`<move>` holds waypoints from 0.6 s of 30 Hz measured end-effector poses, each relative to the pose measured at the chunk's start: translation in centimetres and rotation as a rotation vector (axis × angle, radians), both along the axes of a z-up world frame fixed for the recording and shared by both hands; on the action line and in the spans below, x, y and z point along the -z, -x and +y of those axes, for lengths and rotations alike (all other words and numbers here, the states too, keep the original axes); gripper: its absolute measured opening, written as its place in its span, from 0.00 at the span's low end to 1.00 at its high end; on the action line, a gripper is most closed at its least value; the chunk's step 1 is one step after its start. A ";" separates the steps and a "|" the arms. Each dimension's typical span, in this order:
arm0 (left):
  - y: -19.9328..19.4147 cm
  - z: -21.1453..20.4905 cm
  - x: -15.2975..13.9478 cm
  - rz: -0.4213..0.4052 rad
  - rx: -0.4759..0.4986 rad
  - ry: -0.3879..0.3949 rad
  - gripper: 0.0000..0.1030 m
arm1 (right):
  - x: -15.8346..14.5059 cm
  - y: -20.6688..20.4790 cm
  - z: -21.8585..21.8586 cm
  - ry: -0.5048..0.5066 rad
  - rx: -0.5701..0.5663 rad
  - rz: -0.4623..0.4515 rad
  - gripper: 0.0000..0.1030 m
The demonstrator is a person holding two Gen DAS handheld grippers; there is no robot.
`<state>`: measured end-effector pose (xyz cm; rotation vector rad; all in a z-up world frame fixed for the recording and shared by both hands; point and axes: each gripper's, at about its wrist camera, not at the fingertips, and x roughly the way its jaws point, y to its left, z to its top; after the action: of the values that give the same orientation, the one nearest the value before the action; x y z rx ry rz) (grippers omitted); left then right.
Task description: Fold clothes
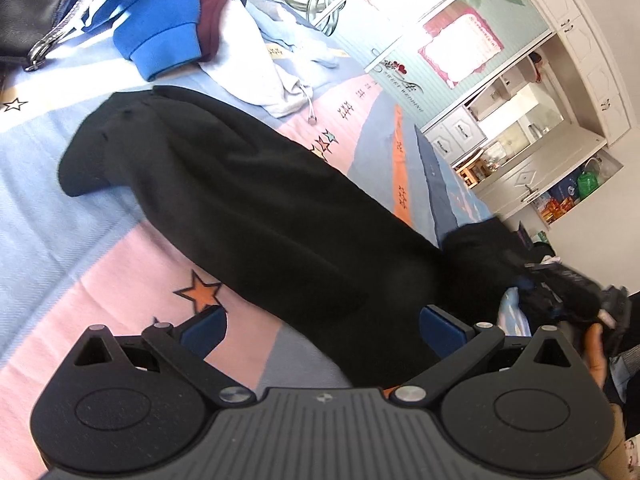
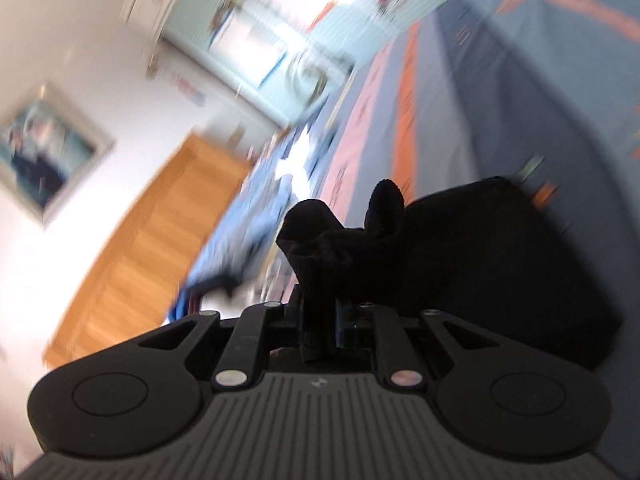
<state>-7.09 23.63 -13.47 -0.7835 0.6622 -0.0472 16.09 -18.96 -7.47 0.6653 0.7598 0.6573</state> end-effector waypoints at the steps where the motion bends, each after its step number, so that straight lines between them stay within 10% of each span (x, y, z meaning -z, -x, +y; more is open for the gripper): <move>1: 0.2 0.3 0.0 -0.002 -0.005 0.007 0.99 | 0.5 0.2 1.7 0.026 -0.031 0.004 0.15; 12: 1.6 2.4 0.0 -0.021 -0.047 0.040 0.99 | 3.8 3.7 12.0 0.417 -0.208 -0.116 0.24; 18: 2.1 2.5 -0.4 -0.029 -0.055 0.042 0.99 | 2.3 5.5 11.1 0.252 -0.265 -0.128 0.44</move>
<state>-9.24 26.14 -13.12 -0.8394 0.6137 -0.0221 10.57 -7.88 -9.75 0.2910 0.8028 0.8214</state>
